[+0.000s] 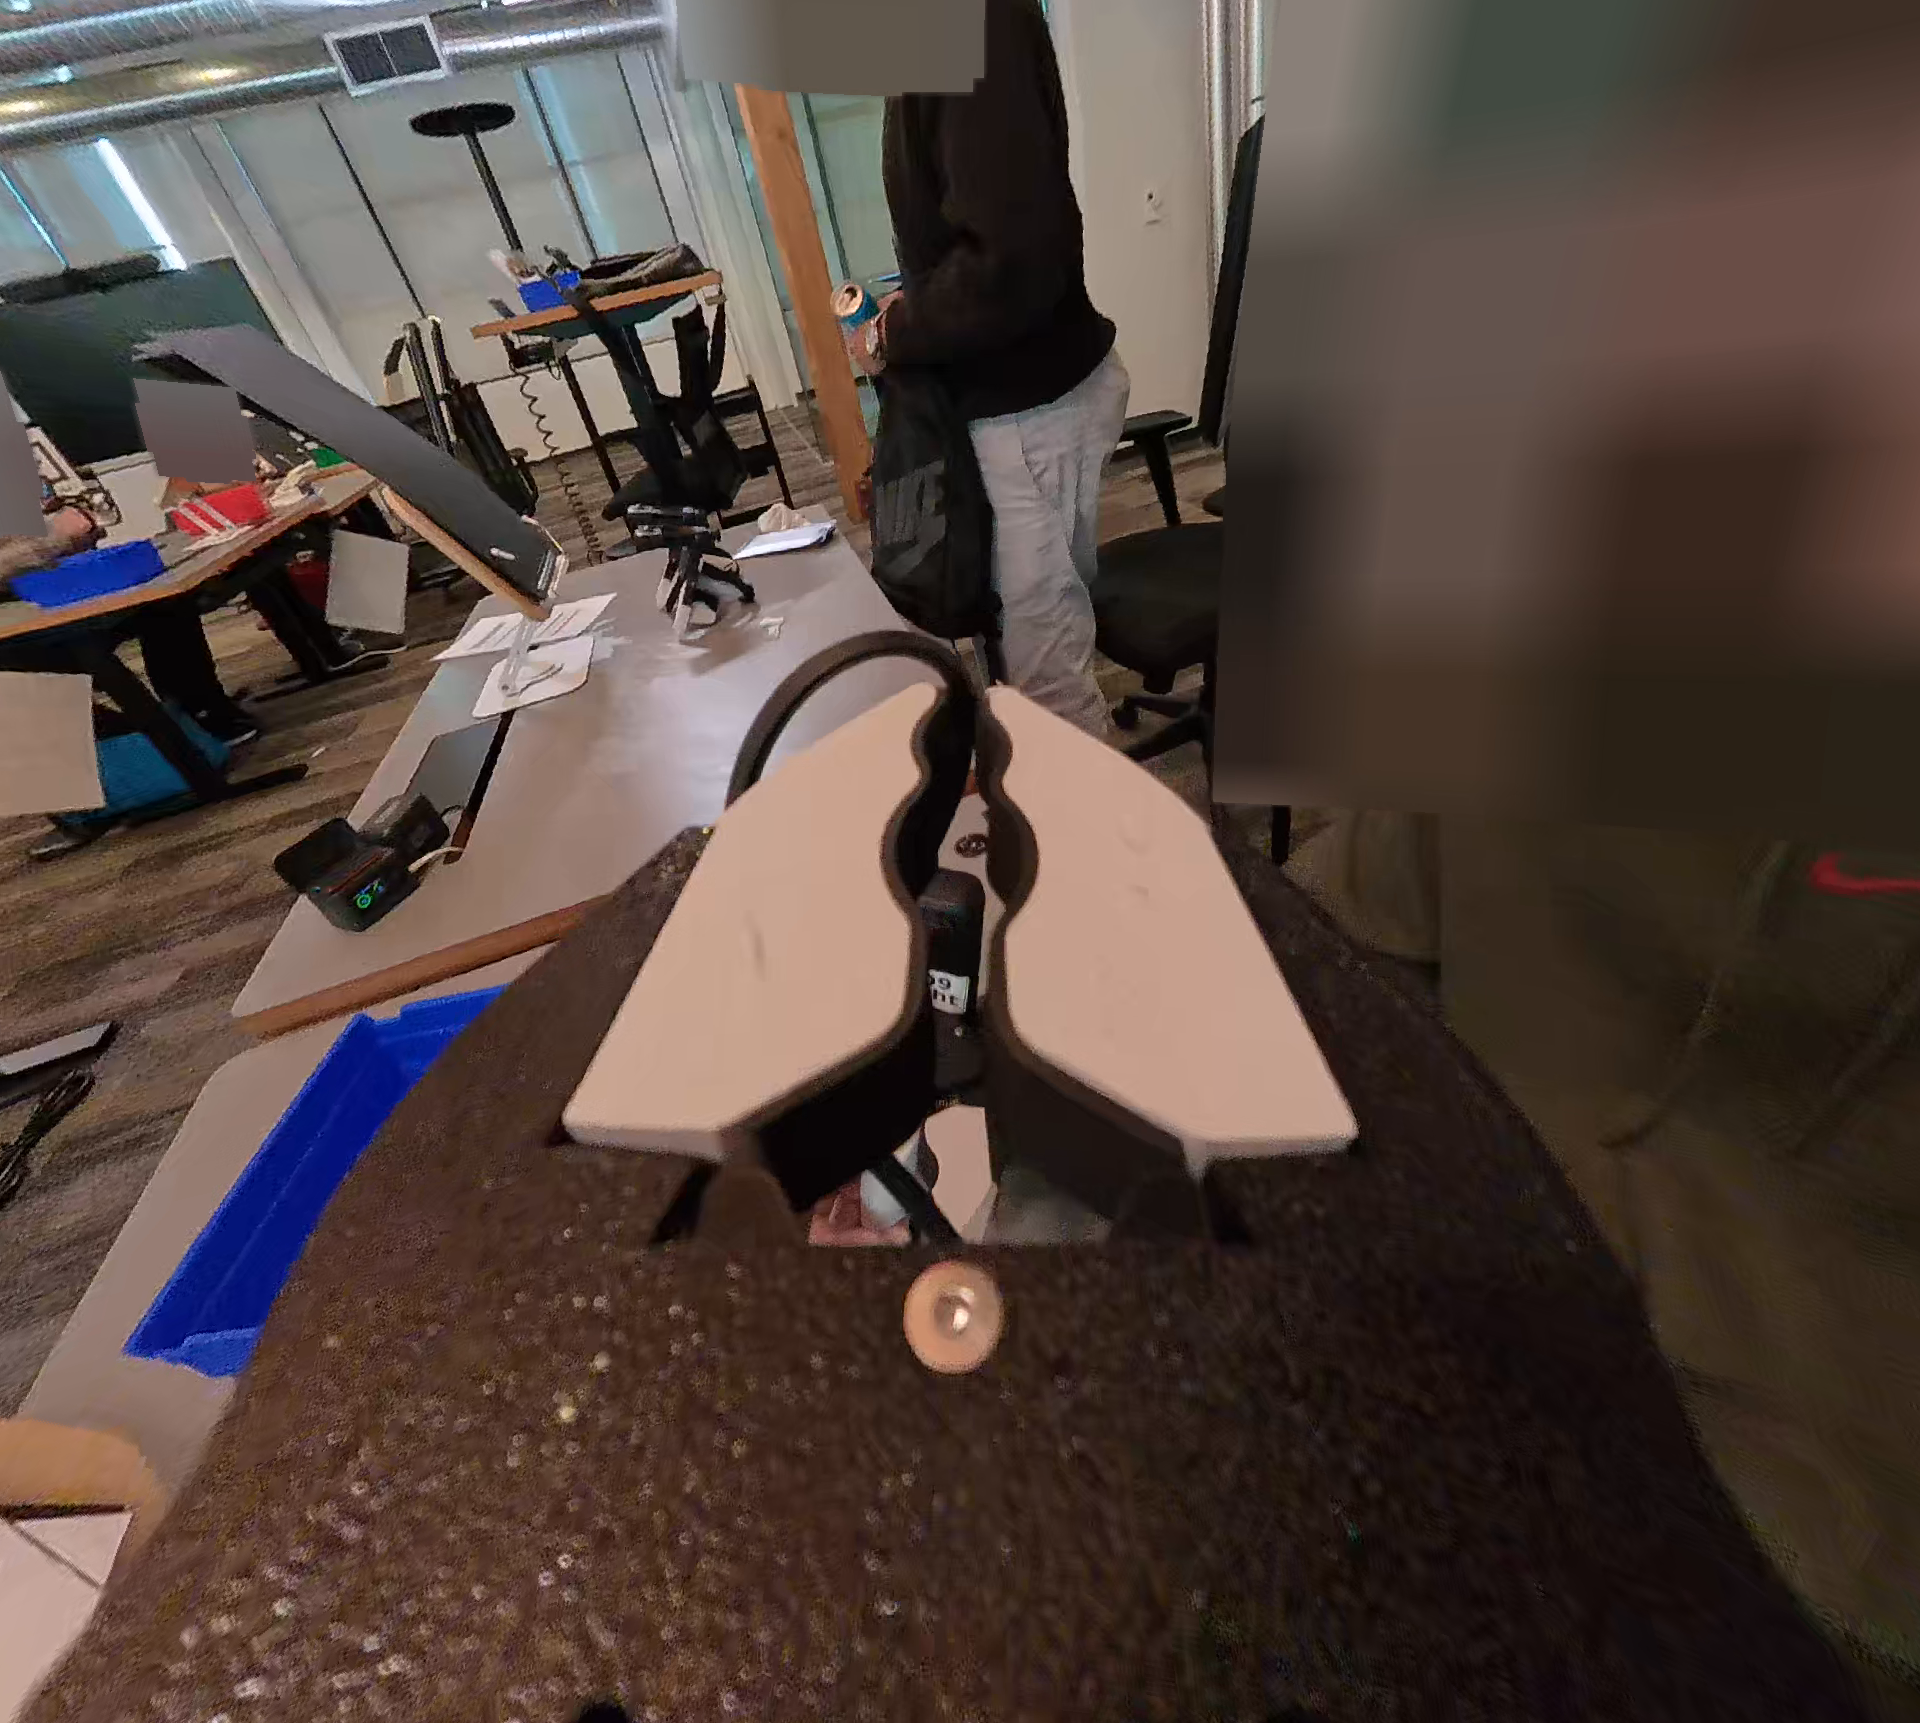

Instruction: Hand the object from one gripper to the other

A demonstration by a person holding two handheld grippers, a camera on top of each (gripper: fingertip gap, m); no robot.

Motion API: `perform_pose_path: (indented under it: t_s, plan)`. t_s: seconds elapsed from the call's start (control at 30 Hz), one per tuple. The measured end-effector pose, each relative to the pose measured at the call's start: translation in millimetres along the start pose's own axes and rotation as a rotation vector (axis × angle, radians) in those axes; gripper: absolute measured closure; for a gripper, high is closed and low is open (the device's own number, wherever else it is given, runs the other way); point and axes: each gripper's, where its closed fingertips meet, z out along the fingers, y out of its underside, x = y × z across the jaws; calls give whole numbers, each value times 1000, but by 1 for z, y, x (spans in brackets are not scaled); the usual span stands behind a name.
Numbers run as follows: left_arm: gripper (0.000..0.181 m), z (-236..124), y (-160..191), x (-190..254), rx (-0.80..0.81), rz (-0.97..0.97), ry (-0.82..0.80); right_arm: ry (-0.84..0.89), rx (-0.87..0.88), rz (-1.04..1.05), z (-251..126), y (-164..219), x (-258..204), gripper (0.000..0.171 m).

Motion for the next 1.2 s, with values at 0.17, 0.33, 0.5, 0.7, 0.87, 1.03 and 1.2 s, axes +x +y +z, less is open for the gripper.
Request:
perform_pose_path:
  t_s: [0.17, 0.33, 0.5, 0.7, 0.87, 1.03, 1.2]
  plan:
    - [178, 4, 24, 0, -24, -24, -3, -209, -84, 52, 0, 13, -32, 98]
    - [177, -2, 52, -8, -18, -82, -28, -245, -133, 100, -3, 19, -33, 107]
    - [178, -24, 88, -23, -26, -123, -120, -52, -248, -11, -10, 36, 4, 107]
    - [178, -39, 146, -33, -76, -172, -192, -65, -240, 105, -11, 36, 5, 110]
    - [178, -33, 181, -34, -123, -176, -156, 58, -237, 40, -2, 40, 15, 111]
    - [178, -25, 169, -11, -45, -114, 26, 67, -206, -30, 8, 38, 9, 105]
    - [178, -28, 160, -9, -28, -116, 85, 44, -176, -124, 26, 28, 5, 124]
